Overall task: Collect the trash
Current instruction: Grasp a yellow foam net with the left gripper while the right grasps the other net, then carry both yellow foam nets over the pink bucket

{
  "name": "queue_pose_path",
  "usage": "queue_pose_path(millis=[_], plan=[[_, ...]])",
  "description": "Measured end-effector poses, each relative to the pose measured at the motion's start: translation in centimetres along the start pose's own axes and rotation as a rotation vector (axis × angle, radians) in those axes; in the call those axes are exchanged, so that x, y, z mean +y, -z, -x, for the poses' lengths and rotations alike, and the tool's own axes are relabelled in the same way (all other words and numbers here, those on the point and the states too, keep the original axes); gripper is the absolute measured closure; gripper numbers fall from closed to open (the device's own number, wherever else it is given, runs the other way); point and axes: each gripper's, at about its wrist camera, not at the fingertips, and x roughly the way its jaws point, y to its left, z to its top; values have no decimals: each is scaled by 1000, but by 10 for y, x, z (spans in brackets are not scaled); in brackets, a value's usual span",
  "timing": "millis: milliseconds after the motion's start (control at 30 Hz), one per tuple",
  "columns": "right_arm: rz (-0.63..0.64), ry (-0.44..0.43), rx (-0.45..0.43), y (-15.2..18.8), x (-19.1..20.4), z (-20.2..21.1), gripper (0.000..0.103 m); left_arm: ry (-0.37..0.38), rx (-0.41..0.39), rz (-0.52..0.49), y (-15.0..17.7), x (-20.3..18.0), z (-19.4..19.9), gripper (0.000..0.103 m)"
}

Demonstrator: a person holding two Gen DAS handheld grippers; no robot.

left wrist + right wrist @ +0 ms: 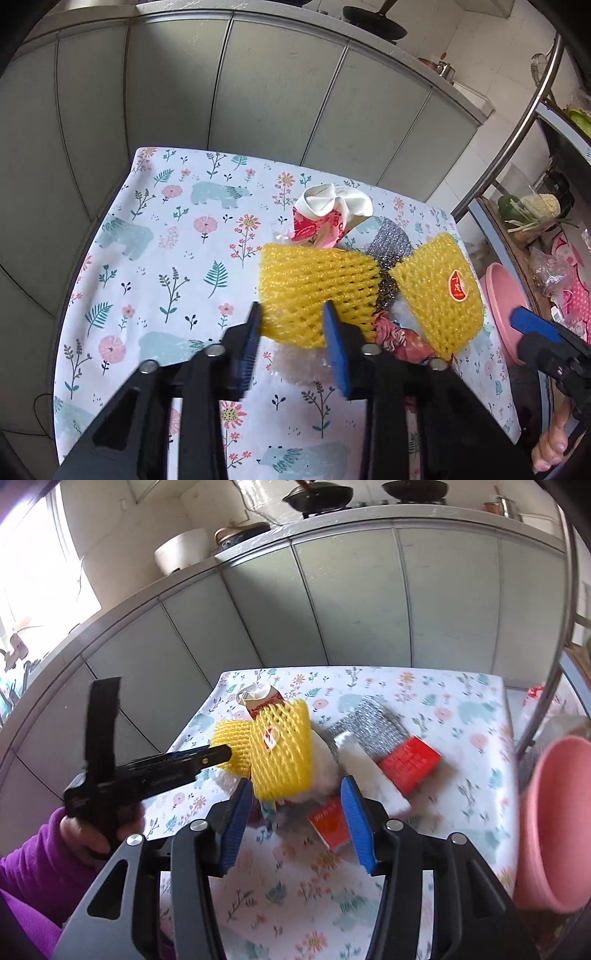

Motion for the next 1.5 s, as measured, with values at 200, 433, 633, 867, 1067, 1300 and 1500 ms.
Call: queue_pose_path(millis=[200, 433, 633, 867, 1067, 1300, 1500], plan=[[10, 33, 11, -10, 5, -27, 52, 26, -38, -14, 0, 1, 18, 90], [-7, 56, 19, -5, 5, -37, 52, 57, -80, -29, 2, -2, 46, 91], [-23, 24, 44, 0, 6, -37, 93, 65, -119, -53, 7, -7, 69, 91], [-52, -5, -38, 8, 6, 3, 93, 76, -159, -74, 10, -17, 92, 91], [-115, 34, -114, 18, -14, 46, 94, 114, -173, -119, 9, -41, 99, 91], [-193, 134, -197, 32, -50, 91, 93, 190, -161, -204, 6, -93, 93, 91], [-297, 286, -262, 51, -101, 132, 93, 266, -145, -316, 2, -157, 77, 91]])
